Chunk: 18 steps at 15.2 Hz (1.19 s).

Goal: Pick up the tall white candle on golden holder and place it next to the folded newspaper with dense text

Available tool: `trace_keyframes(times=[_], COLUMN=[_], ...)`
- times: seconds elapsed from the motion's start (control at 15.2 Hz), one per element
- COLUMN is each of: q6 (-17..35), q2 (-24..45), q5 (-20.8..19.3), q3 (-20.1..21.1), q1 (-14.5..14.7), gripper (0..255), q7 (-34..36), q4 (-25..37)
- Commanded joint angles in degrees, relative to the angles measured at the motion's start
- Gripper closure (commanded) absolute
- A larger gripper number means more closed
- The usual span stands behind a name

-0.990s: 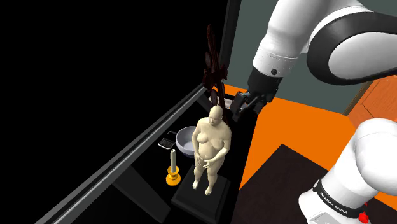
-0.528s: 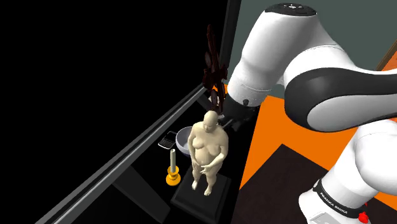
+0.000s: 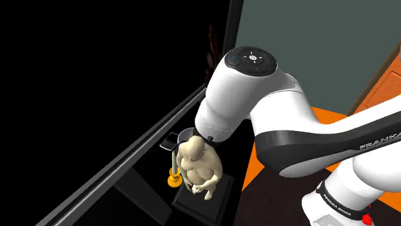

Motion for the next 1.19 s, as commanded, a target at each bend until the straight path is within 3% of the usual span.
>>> trace_keyframes(times=[0.0, 0.13, 0.2, 0.26, 0.4, 0.46, 0.66, 1.12], q6=[1.66, 1.45, -0.54, -2.92, -5.46, -3.86, -4.58, -4.65], q2=[5.14, 11.85, 17.62, 23.32, 29.50, 28.14, 32.19, 32.85], q5=[-7.39, -18.40, -27.33, -34.96, -42.80, -41.60, -47.00, -47.86], q3=[7.62, 18.33, 26.93, 31.11, 27.34, 21.25, 17.19, 16.48], q1=[-6.03, -15.48, -23.17, -26.94, -22.88, -17.41, -13.82, -13.21], gripper=[0, 0, 0, 0, 0, 0, 0, 0], q7=[7.78, 17.47, 24.39, 29.46, 34.40, 33.65, 36.91, 37.42], q4=[3.02, 6.61, 8.76, 9.47, 10.27, 10.09, 10.71, 10.83])
